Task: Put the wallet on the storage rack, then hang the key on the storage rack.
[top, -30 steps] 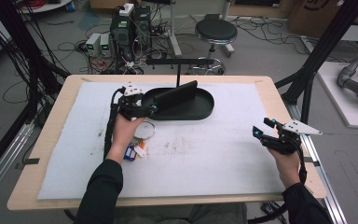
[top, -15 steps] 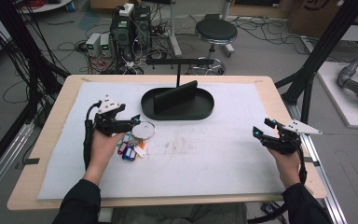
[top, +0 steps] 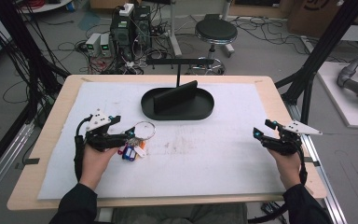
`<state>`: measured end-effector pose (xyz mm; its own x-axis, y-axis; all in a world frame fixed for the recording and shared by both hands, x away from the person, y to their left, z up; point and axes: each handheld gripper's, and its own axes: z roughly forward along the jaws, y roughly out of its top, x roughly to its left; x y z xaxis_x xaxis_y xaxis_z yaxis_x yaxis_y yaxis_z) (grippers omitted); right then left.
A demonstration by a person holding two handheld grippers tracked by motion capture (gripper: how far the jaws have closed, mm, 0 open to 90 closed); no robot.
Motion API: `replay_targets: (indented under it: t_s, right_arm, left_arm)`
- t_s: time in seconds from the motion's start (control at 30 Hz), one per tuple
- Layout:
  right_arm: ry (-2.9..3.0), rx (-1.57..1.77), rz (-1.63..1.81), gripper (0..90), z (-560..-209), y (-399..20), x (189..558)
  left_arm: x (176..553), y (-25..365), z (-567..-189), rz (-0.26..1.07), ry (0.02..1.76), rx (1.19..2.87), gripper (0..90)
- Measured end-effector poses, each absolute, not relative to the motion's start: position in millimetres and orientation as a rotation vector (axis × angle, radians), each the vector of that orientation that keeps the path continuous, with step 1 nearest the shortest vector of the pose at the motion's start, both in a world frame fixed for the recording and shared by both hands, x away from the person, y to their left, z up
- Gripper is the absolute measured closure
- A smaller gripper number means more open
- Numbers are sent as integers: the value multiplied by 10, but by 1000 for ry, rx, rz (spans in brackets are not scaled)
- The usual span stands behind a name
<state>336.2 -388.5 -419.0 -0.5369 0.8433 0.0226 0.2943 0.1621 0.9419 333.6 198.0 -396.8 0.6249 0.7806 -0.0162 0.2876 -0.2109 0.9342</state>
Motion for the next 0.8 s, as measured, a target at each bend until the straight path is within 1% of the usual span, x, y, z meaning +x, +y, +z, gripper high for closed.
replay_targets:
  t_s: [0.13, 0.23, 0.37, 0.4, 0.43, 0.47, 0.5, 0.57, 0.67, 0.73, 0.8]
  right_arm:
    - [1916, 1078, 1377, 311, -4188, -3891, 3363]
    - [1917, 1071, 1374, 311, -4190, -3896, 3363]
    - [1919, 1072, 1371, 311, -4193, -3899, 3363]
    - [1919, 1073, 1373, 310, -4193, -3898, 3363]
    - [1919, 1073, 1373, 310, -4193, -3898, 3363]
    - [1919, 1073, 1373, 310, -4193, -3897, 3364]
    - [1922, 1074, 1373, 310, -4195, -3894, 3369]
    - [1925, 1072, 1372, 310, -4197, -3893, 3372]
    - [1931, 1074, 1371, 310, -4198, -3884, 3371]
    - [1933, 1069, 1369, 310, -4200, -3879, 3370]
    - [1934, 1061, 1367, 310, -4202, -3880, 3366]
  left_arm:
    - [3419, 2001, -3992, 563, 895, 1783, 253]
    - [3509, 2008, -4002, 525, 922, 1768, 247]
    - [3647, 1992, -4044, 490, 966, 1789, 248]
    - [3673, 1990, -4058, 481, 974, 1799, 297]
    - [3686, 1988, -4071, 482, 979, 1802, 297]
    - [3698, 1989, -4082, 478, 971, 1809, 339]
    - [3709, 1990, -4092, 475, 967, 1816, 363]
    - [3734, 1987, -4113, 459, 975, 1815, 371]
    - [3782, 1963, -4170, 424, 991, 1845, 425]
    - [3823, 1945, -4218, 415, 1018, 1873, 432]
    - [3868, 1933, -4260, 407, 1039, 1900, 465]
